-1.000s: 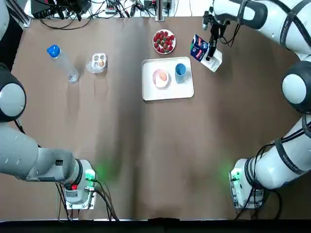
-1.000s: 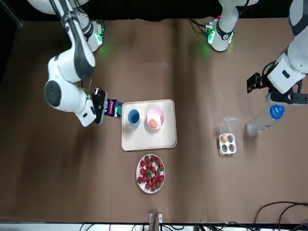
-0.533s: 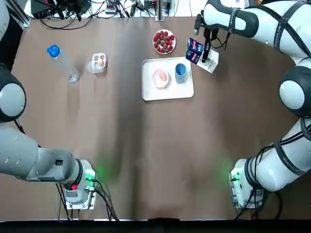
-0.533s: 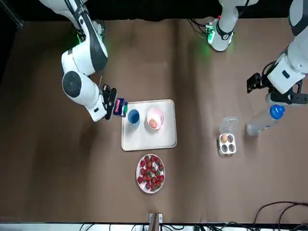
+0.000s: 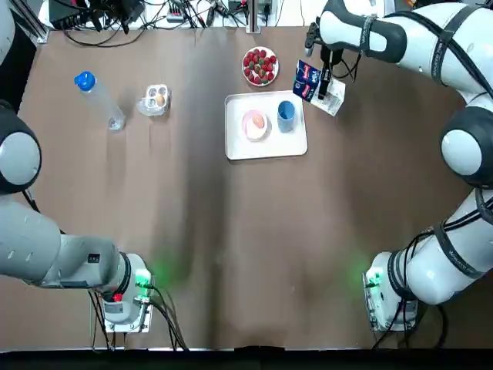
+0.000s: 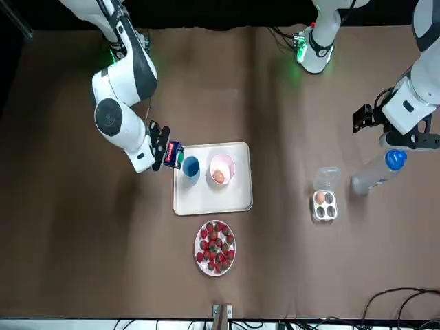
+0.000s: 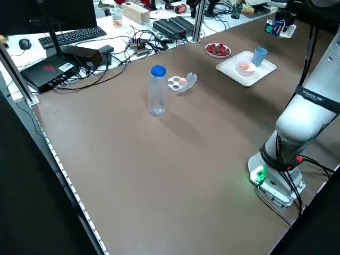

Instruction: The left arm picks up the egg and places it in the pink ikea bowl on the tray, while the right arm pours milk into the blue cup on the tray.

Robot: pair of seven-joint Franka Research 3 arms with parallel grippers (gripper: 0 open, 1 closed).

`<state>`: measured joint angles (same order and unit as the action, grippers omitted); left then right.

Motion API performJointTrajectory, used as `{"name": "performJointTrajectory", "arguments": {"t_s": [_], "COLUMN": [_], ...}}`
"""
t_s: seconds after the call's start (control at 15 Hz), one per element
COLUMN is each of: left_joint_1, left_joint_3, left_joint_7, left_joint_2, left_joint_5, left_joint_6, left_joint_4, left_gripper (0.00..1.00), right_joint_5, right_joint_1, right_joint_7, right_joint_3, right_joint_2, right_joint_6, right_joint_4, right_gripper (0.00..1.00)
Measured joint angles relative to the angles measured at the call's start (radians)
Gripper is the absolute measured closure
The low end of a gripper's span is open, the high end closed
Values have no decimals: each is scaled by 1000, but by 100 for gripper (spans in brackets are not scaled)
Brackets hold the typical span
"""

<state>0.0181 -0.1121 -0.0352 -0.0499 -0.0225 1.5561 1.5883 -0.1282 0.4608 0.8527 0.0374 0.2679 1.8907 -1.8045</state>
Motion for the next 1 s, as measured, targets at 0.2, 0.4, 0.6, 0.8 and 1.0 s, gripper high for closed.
{"name": "performJointTrajectory", "arguments": {"t_s": [0.2, 0.4, 0.6, 0.8, 1.0], "left_joint_1": [0, 0, 0, 0, 0], "left_joint_3": [0, 0, 0, 0, 0], "left_joint_7": [0, 0, 0, 0, 0], "left_joint_2": [0, 0, 0, 0, 0], "left_joint_5": [0, 0, 0, 0, -1], "left_joint_6": [-8, -11, -11, -11, -11], "left_joint_4": [1, 2, 2, 2, 2], "left_gripper": [0, 0, 0, 0, 0], "right_joint_5": [0, 1, 2, 2, -10], "right_joint_1": [0, 0, -7, -58, -130], "right_joint_7": [0, -1, 0, 50, 141], "right_joint_3": [0, 1, 11, 17, 17], "right_joint_2": [0, 0, 0, 0, 0], "right_joint_6": [0, 0, 0, 0, -1], "right_joint_4": [0, 0, 1, 7, 10], "right_gripper": [43, 43, 43, 43, 43]}}
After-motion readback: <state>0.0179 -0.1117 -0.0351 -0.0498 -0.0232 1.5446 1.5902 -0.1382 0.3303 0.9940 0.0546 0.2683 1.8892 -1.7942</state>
